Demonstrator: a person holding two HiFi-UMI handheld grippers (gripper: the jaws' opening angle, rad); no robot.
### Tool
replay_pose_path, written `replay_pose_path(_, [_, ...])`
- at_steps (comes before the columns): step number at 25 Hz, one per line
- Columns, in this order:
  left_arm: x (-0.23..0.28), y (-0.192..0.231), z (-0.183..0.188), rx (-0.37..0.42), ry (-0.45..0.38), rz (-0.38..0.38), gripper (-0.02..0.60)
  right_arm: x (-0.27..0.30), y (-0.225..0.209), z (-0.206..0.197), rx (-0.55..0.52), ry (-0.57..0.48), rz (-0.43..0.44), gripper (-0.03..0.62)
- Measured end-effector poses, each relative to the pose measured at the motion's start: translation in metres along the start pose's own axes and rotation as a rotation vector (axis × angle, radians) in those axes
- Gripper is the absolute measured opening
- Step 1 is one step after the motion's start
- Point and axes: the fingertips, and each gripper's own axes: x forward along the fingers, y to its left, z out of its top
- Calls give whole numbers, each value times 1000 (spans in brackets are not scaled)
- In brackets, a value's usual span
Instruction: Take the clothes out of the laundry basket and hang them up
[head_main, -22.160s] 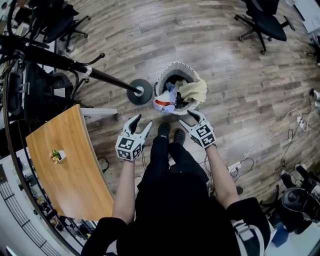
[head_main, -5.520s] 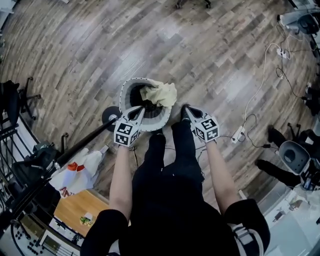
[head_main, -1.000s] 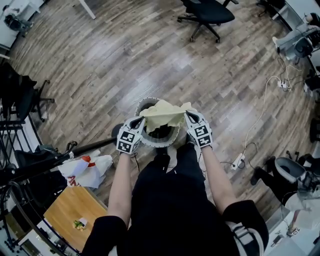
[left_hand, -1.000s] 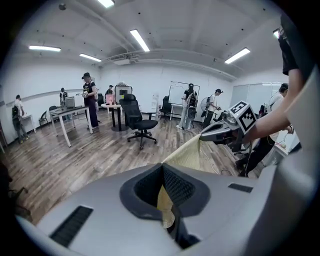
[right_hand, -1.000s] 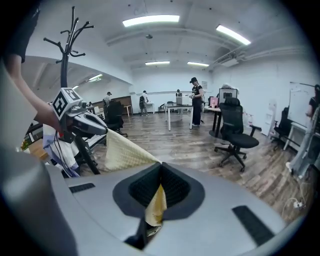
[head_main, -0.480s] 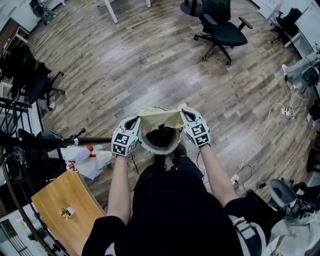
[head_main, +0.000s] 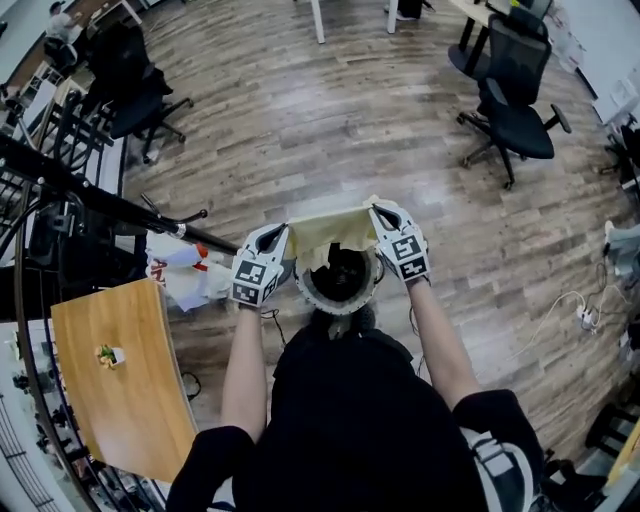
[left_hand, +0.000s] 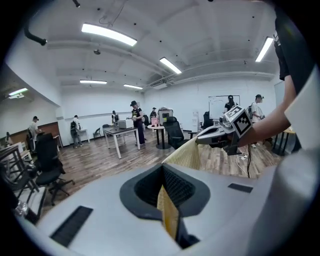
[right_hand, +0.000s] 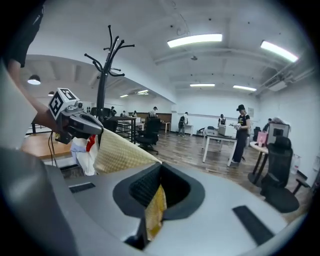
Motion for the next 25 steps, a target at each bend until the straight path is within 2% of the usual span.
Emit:
replay_pose_path(8, [-57, 29, 12, -16, -50, 203, 21, 35, 33, 56, -76, -102, 143, 6])
replay_pose_path(25, [-154, 65, 47, 26, -101, 462, 21, 82, 98, 159, -208, -249, 321, 6])
